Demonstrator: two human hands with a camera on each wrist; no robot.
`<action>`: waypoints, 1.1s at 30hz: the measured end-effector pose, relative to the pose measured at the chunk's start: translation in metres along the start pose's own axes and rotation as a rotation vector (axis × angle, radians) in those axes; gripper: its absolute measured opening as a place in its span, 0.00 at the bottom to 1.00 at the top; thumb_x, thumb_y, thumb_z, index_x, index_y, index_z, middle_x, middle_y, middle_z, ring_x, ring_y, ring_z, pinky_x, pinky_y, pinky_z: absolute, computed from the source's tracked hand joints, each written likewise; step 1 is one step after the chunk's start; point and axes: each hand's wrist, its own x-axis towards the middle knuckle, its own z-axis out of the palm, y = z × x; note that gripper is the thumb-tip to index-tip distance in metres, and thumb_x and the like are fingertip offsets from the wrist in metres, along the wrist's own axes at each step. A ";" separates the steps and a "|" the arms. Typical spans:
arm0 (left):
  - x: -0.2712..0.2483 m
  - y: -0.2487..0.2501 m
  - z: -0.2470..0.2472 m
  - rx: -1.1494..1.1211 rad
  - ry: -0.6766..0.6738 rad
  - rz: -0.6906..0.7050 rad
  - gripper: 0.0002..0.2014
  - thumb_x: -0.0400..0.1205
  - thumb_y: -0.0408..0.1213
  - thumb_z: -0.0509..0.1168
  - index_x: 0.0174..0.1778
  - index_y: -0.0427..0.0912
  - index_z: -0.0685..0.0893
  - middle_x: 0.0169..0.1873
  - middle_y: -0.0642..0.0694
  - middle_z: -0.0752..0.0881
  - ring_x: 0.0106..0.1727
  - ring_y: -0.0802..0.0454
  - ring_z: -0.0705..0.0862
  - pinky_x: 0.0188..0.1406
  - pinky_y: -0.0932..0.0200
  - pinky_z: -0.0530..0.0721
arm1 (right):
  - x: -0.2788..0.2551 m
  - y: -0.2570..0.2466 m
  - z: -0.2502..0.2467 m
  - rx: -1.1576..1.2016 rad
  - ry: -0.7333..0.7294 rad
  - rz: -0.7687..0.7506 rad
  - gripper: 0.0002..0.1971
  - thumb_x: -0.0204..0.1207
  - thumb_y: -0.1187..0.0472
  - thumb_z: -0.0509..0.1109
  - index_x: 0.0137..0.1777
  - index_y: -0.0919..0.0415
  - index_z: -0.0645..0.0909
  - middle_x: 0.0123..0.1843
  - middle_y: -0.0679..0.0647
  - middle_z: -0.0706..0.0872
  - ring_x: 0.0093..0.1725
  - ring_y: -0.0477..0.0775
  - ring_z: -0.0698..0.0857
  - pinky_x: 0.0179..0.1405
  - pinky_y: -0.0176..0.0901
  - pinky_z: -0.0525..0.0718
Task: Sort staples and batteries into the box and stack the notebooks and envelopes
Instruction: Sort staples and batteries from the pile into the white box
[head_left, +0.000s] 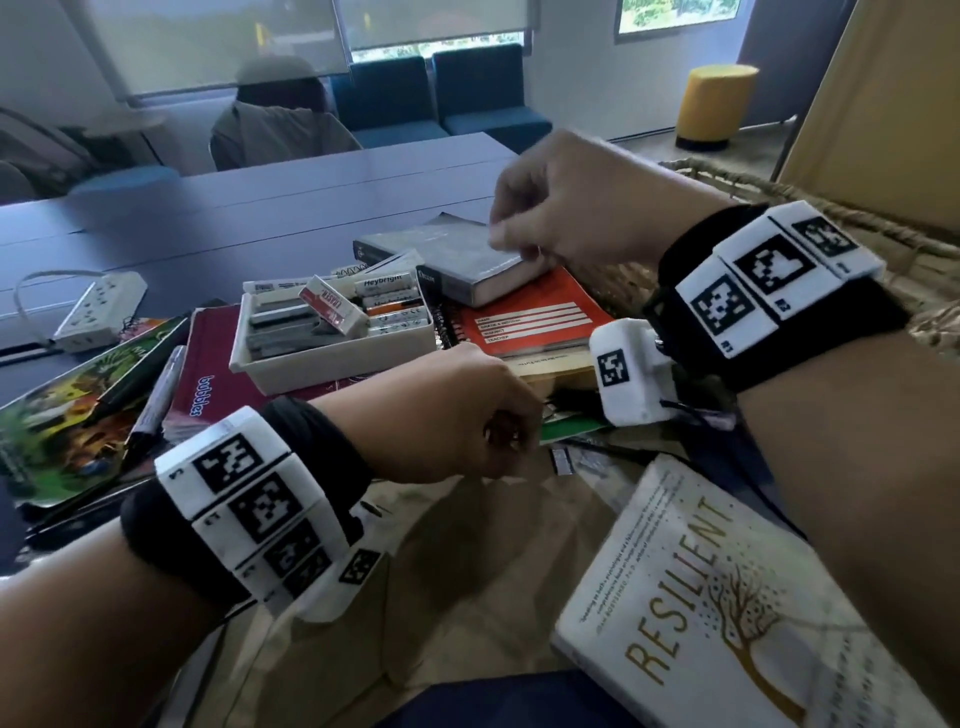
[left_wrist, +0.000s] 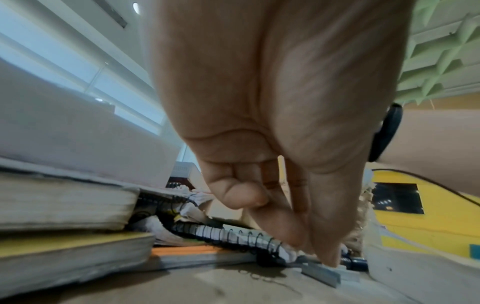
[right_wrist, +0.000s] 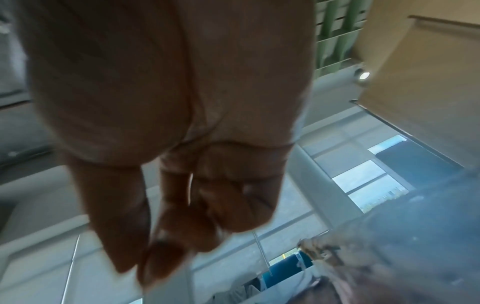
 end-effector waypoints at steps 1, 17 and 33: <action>0.001 0.001 0.001 0.007 -0.007 0.002 0.06 0.78 0.42 0.77 0.49 0.55 0.91 0.36 0.62 0.87 0.39 0.68 0.83 0.39 0.74 0.78 | -0.003 0.001 -0.002 -0.065 -0.106 0.032 0.06 0.78 0.54 0.79 0.42 0.54 0.90 0.37 0.50 0.92 0.35 0.48 0.89 0.43 0.49 0.91; 0.013 0.012 0.007 0.130 0.005 0.043 0.15 0.77 0.36 0.72 0.54 0.60 0.91 0.43 0.62 0.82 0.42 0.62 0.76 0.44 0.55 0.84 | -0.058 0.013 0.028 -0.434 -0.713 0.264 0.15 0.63 0.50 0.88 0.48 0.53 0.94 0.39 0.48 0.94 0.42 0.49 0.91 0.42 0.41 0.88; 0.023 0.004 0.015 0.113 0.055 0.039 0.11 0.75 0.41 0.73 0.51 0.59 0.87 0.40 0.59 0.85 0.39 0.61 0.80 0.39 0.53 0.85 | -0.049 0.009 0.040 -0.495 -0.740 0.160 0.19 0.64 0.56 0.88 0.55 0.57 0.92 0.41 0.49 0.90 0.41 0.49 0.86 0.35 0.36 0.81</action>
